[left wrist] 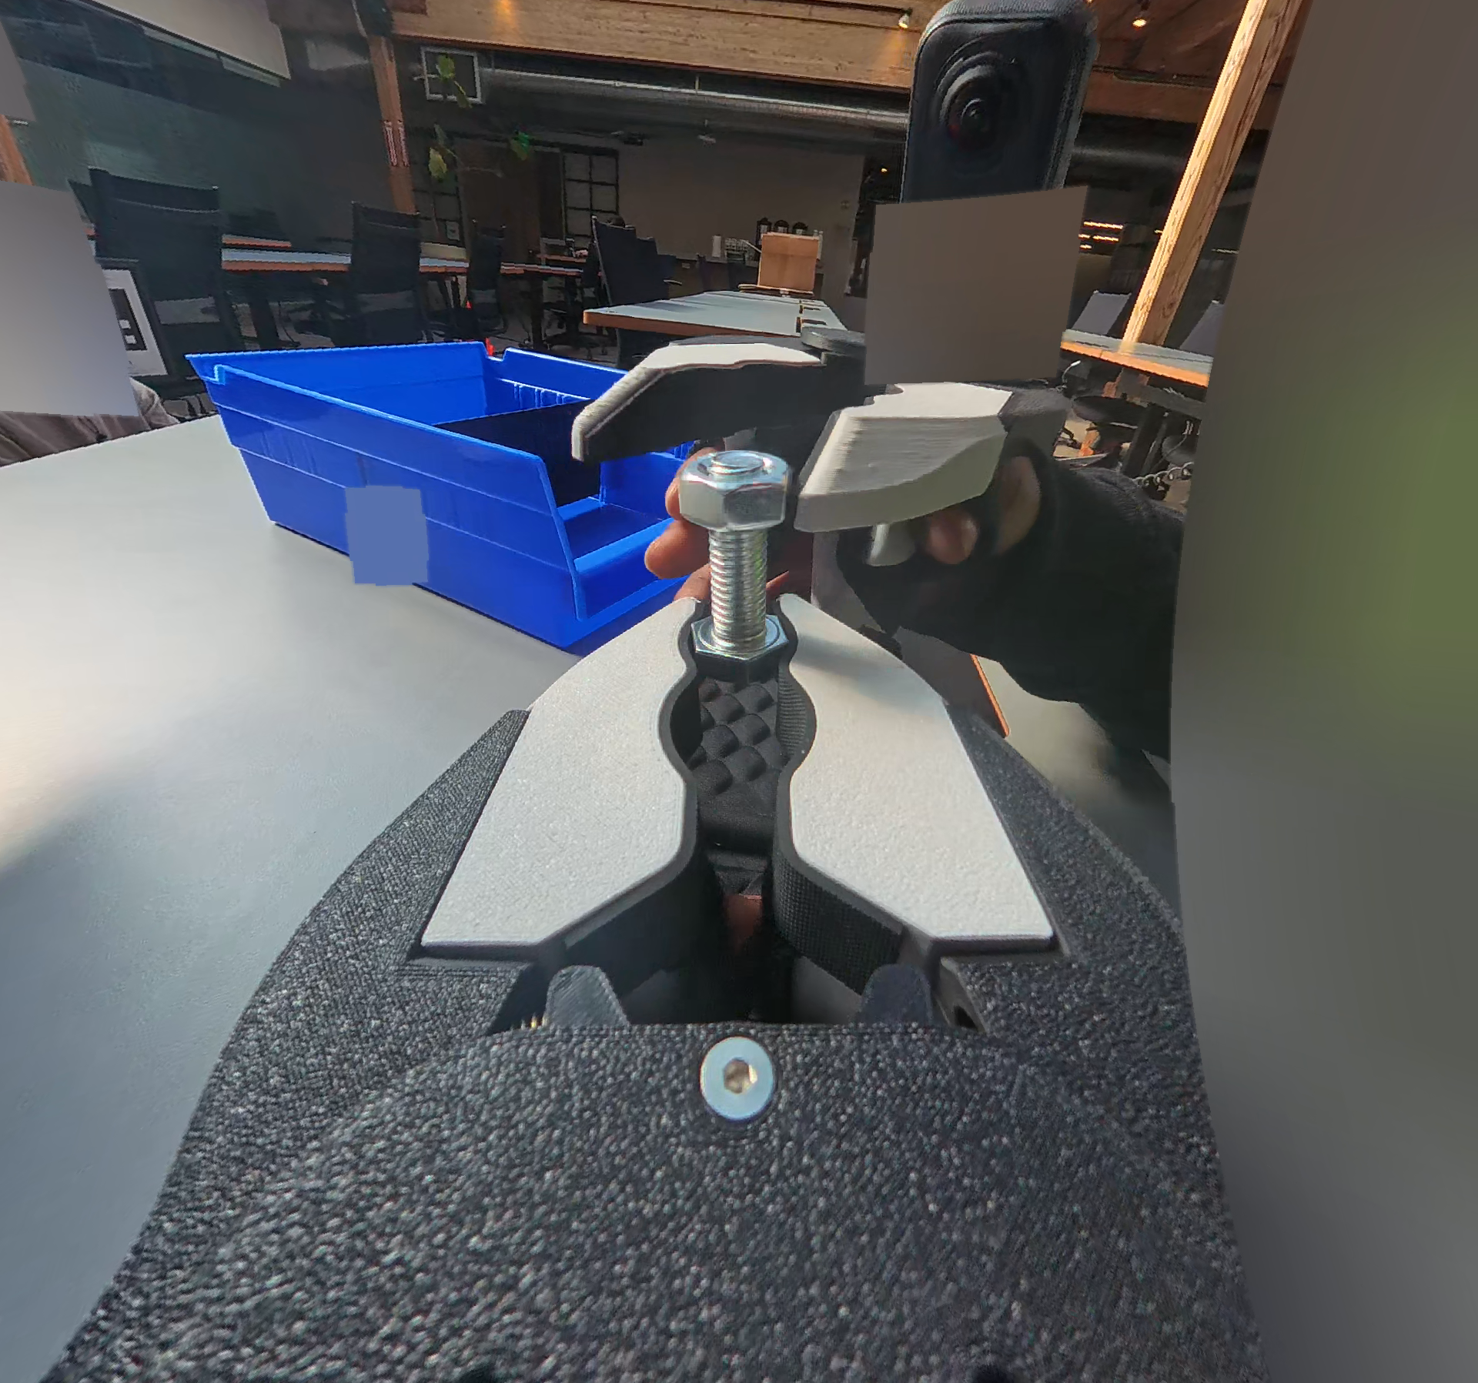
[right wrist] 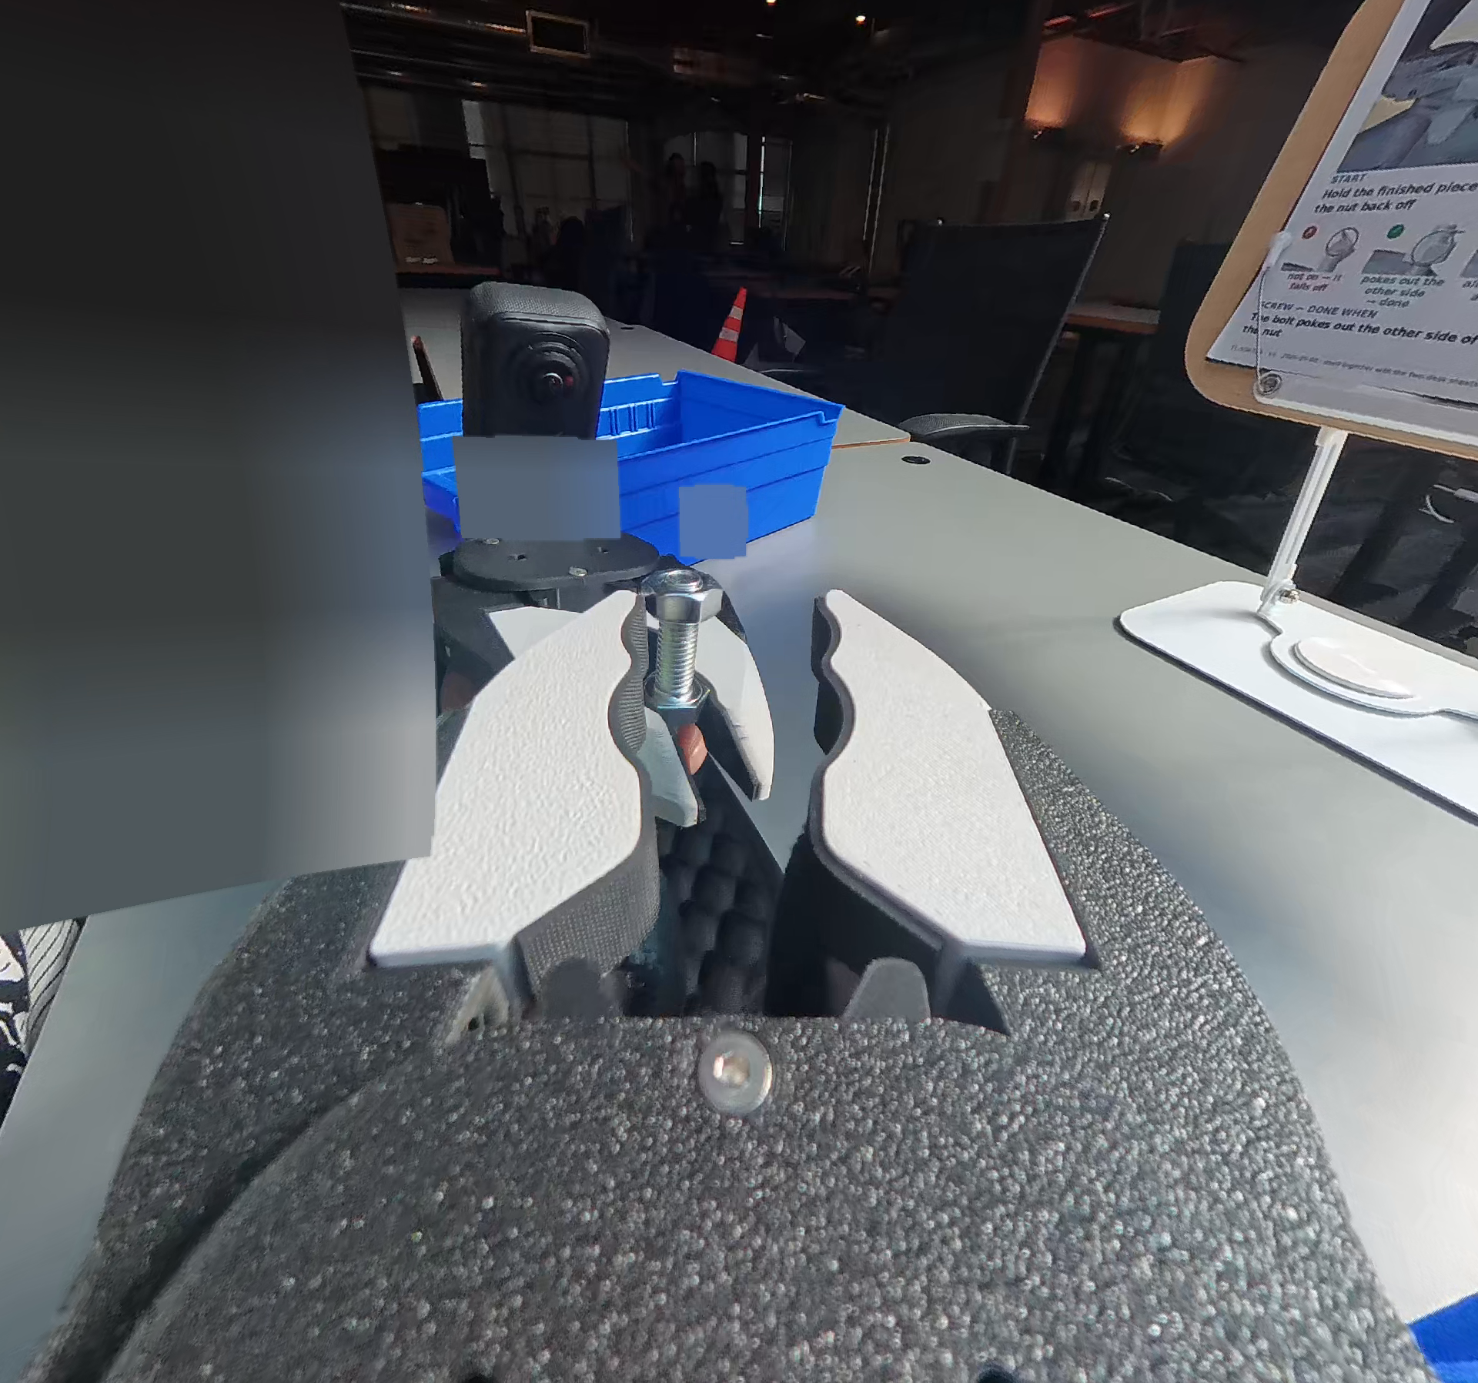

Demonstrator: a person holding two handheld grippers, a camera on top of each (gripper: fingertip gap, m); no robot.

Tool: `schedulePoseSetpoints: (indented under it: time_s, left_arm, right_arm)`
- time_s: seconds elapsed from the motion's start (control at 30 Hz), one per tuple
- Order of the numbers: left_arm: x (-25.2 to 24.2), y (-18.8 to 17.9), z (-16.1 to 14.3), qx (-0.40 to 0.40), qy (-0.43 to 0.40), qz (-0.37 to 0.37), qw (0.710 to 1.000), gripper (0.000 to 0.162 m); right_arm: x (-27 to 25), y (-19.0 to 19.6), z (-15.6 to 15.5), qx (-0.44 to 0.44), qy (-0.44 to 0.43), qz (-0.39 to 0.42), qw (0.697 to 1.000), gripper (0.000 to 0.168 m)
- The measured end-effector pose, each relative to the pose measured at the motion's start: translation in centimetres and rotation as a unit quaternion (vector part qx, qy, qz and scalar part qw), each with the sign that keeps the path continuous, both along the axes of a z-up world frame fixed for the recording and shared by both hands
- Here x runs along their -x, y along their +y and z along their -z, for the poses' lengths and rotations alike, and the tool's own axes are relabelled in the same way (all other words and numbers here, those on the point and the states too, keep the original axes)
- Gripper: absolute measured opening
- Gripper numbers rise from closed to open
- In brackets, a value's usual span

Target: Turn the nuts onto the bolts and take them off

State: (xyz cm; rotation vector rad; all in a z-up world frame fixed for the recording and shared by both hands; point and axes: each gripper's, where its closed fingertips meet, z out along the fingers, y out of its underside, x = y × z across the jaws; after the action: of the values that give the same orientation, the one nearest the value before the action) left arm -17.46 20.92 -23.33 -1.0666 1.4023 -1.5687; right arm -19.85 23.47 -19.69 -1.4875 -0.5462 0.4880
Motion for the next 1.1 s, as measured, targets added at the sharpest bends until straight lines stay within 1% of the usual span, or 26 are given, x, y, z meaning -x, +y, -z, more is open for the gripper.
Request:
schedulePoseSetpoints:
  time_s: [0.07,0.13,0.2,0.27,0.33,0.47,0.5,0.57,0.8,0.93,1.1]
  left_arm:
    - [0.0,0.0,0.0,0.000,0.000,-0.001,1.000,0.014]
    - [0.0,0.0,0.0,-0.001,-0.001,0.000,1.000,0.013]
    - [0.0,-0.1,0.0,-0.003,0.000,0.000,1.000,0.014]
    - [0.0,-0.1,0.0,-0.004,0.001,0.000,1.000,0.014]
    - [0.0,-0.1,0.0,-0.003,0.000,0.000,1.000,0.014]
    - [0.0,-0.1,0.0,-0.003,0.000,0.000,1.000,0.014]
    - [0.0,-0.1,0.0,-0.003,0.000,0.000,1.000,0.014]
    - [0.0,-0.1,0.0,-0.004,0.000,0.000,1.000,0.014]
    - [0.0,-0.1,0.0,-0.003,-0.001,-0.001,1.000,0.014]
    - [0.0,0.0,0.0,-0.002,0.000,-0.001,1.000,0.014]
    - [0.0,0.0,0.0,-0.002,0.000,-0.001,1.000,0.014]
  right_arm:
    - [-0.2,-0.4,0.0,0.000,-0.001,-0.001,1.000,0.031]
    - [-0.6,-0.7,-0.1,-0.003,-0.006,0.004,1.000,0.013]
    - [-1.0,-0.8,-0.1,-0.002,-0.006,0.009,1.000,0.005]
    - [-1.4,-0.9,-0.2,0.000,-0.004,0.012,1.000,0.005]
    - [-1.4,-0.9,-0.4,-0.004,-0.002,0.010,1.000,0.007]
    - [0.0,-0.5,-0.7,-0.005,0.016,-0.010,1.000,0.043]
    - [0.3,-0.2,-0.5,-0.002,0.011,-0.009,1.000,0.049]
    - [0.9,0.5,-0.3,-0.003,0.000,-0.007,1.000,0.053]
    - [1.8,2.2,0.0,0.002,0.010,0.001,1.000,0.053]
    - [1.3,1.7,0.1,-0.002,0.003,0.006,1.000,0.049]
    - [0.5,0.5,-0.1,-0.007,-0.002,0.008,1.000,0.040]
